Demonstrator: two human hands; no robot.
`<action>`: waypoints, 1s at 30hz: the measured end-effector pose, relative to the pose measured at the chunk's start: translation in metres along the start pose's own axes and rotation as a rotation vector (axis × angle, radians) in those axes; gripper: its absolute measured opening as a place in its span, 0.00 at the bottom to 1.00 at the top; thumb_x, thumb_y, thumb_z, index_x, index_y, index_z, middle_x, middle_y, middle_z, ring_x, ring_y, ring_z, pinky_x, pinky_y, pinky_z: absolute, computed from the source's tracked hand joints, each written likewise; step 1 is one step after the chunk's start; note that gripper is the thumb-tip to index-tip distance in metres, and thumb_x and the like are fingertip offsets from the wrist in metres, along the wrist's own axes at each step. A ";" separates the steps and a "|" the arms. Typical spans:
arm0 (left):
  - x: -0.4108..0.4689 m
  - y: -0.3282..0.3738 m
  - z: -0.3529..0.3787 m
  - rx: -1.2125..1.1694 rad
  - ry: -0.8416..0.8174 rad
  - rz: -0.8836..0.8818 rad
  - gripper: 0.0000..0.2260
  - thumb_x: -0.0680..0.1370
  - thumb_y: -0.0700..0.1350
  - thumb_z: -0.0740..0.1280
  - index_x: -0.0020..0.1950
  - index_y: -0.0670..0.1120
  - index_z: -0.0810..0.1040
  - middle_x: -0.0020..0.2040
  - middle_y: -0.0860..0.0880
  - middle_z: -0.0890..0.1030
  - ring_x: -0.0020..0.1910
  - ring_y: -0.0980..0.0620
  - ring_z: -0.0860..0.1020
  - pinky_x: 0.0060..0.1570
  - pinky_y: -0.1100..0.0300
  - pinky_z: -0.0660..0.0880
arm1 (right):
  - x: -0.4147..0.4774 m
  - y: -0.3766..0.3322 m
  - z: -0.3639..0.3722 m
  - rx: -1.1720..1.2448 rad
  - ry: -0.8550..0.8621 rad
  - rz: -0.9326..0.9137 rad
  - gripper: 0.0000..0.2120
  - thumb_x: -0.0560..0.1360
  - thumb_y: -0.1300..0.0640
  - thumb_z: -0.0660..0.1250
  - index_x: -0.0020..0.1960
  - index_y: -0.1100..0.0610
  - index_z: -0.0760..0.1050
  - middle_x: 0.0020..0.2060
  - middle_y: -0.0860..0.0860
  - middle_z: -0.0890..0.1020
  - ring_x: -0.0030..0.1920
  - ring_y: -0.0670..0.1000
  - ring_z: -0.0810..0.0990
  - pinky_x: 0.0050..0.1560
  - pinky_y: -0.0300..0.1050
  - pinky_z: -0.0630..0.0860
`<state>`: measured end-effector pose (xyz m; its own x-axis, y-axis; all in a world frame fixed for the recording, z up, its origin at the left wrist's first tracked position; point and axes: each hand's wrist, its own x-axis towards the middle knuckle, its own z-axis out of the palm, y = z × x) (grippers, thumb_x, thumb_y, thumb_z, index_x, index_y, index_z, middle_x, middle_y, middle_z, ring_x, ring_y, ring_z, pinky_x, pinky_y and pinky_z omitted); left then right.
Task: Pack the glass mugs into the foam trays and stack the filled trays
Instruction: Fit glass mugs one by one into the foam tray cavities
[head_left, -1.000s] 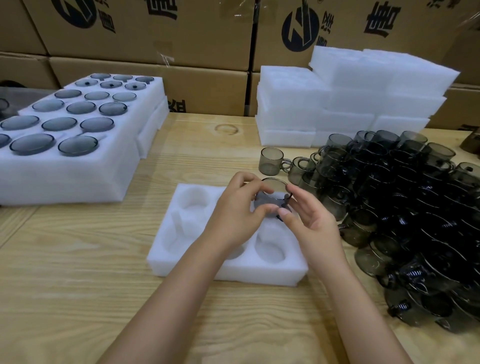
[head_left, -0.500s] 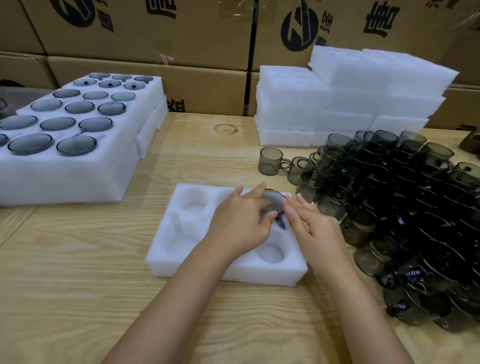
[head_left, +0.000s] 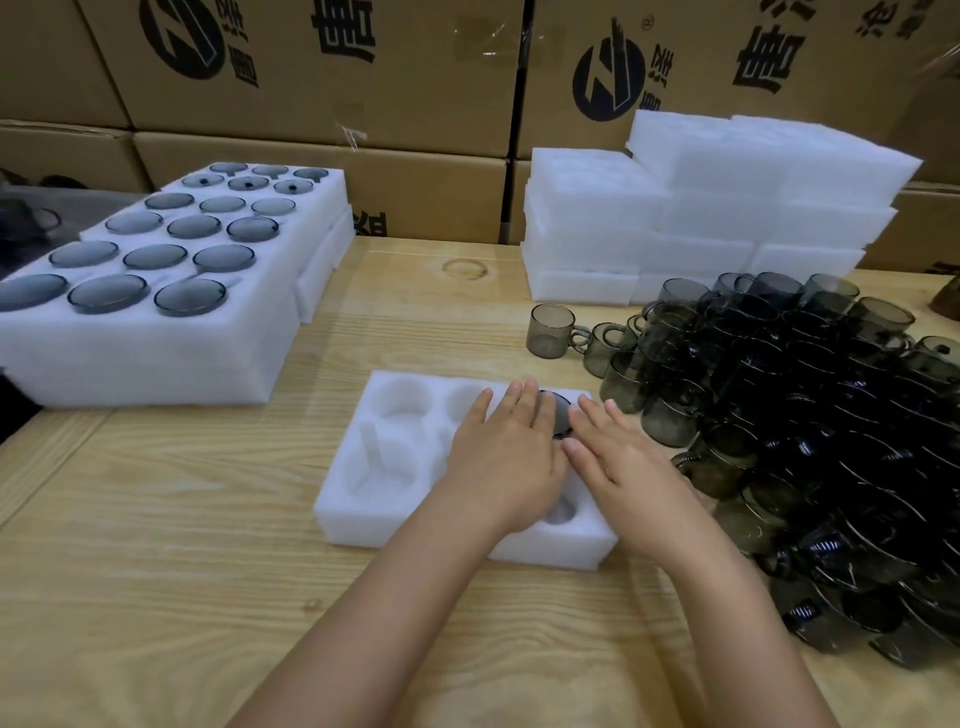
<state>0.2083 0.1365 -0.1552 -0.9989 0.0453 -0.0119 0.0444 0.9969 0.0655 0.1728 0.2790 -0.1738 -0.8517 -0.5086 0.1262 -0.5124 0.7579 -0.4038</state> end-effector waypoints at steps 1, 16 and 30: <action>-0.001 0.000 -0.001 -0.008 -0.003 0.005 0.25 0.84 0.52 0.44 0.79 0.44 0.45 0.80 0.46 0.45 0.78 0.52 0.43 0.75 0.51 0.39 | -0.001 -0.001 0.001 0.015 0.005 -0.003 0.23 0.81 0.47 0.51 0.75 0.52 0.60 0.75 0.45 0.56 0.76 0.45 0.48 0.74 0.44 0.50; -0.027 -0.134 0.015 -1.775 0.492 -0.431 0.14 0.80 0.40 0.61 0.65 0.48 0.73 0.63 0.47 0.78 0.58 0.55 0.79 0.58 0.60 0.75 | -0.015 0.015 -0.006 -0.474 0.342 0.574 0.27 0.74 0.51 0.67 0.68 0.62 0.67 0.57 0.65 0.76 0.63 0.66 0.66 0.68 0.61 0.54; -0.034 -0.140 0.038 -1.715 0.437 -0.184 0.25 0.68 0.28 0.66 0.62 0.46 0.76 0.56 0.52 0.81 0.53 0.58 0.81 0.45 0.66 0.77 | -0.017 -0.007 -0.023 -0.241 0.425 0.358 0.16 0.74 0.57 0.69 0.60 0.60 0.76 0.50 0.59 0.80 0.52 0.62 0.76 0.64 0.56 0.61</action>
<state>0.2369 -0.0024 -0.2022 -0.9323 -0.3520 0.0832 0.1636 -0.2051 0.9650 0.1889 0.2918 -0.1517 -0.9196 -0.0347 0.3913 -0.1538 0.9484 -0.2773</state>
